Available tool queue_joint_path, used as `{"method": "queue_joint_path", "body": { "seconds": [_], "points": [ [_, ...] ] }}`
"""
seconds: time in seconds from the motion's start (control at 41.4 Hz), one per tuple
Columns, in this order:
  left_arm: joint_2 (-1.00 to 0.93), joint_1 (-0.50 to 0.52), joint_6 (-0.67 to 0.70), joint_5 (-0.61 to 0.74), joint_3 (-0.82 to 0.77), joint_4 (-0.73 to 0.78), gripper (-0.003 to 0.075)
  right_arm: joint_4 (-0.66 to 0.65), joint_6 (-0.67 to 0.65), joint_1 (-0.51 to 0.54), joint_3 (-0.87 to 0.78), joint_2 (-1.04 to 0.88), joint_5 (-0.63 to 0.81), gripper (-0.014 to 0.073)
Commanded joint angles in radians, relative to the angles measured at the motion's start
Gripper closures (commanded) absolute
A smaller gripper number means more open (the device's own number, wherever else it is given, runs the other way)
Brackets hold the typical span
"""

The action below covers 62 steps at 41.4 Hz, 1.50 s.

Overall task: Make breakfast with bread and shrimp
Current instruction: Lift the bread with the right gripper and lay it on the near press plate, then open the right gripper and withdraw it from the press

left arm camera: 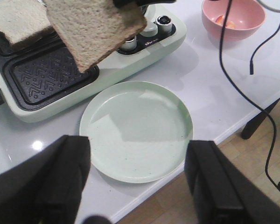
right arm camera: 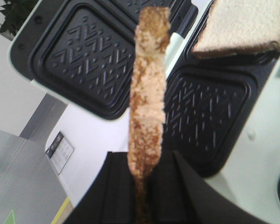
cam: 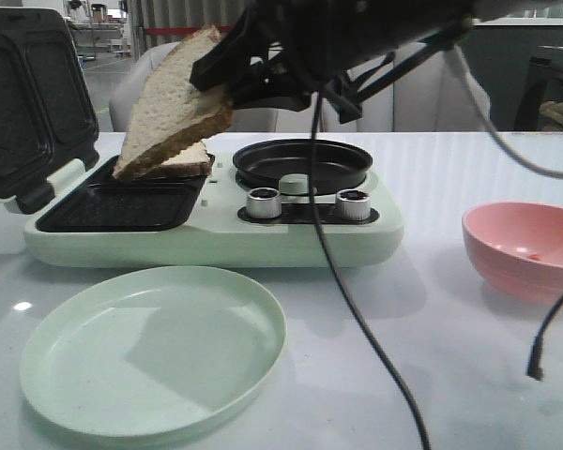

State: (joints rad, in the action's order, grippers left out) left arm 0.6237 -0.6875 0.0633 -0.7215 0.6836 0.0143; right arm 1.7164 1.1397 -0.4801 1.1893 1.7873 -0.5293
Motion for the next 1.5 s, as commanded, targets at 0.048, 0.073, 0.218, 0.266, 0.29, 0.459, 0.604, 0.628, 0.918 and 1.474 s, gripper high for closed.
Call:
{"method": "queue_joint_path", "body": {
  "seconds": [0.048,0.073,0.218,0.266,0.29,0.459,0.604,0.628,0.918,1.474],
  "points": [
    [0.001,-0.007,0.002,0.073,0.028,-0.006,0.023,0.09,-0.005,-0.038,0.156,0.053,0.009,0.0506],
    [0.001,-0.007,0.002,0.073,0.028,-0.006,0.023,0.095,-0.006,-0.042,0.174,0.074,0.009,0.0506],
    [0.001,-0.007,0.002,0.073,0.028,-0.006,0.023,0.119,-0.02,-0.069,0.294,0.176,0.016,0.0507],
    [0.001,-0.007,0.002,0.073,0.028,-0.006,0.023,0.119,-0.025,-0.077,0.326,0.206,0.019,0.0507],
    [0.001,-0.007,0.002,0.073,0.028,-0.006,0.023,0.119,-0.028,-0.079,0.341,0.218,0.023,0.0507],
    [0.001,-0.007,0.002,0.073,0.028,-0.006,0.023,0.114,-0.05,-0.086,0.361,0.272,0.037,0.0507],
    [0.001,-0.007,0.002,0.073,0.028,-0.006,0.023,0.076,-0.05,-0.089,0.36,0.284,0.048,0.0439],
    [0.001,-0.007,0.002,0.073,0.028,-0.006,0.023,0.066,-0.05,-0.089,0.36,0.284,0.048,0.0421],
    [0.001,-0.007,0.002,0.073,0.028,-0.006,0.023,0.059,-0.05,-0.089,0.36,0.284,0.054,0.0064],
    [0.001,-0.007,0.002,0.073,0.028,-0.006,0.023,-0.036,-0.064,-0.089,0.36,0.128,0.091,0.0098]
  ]
}}
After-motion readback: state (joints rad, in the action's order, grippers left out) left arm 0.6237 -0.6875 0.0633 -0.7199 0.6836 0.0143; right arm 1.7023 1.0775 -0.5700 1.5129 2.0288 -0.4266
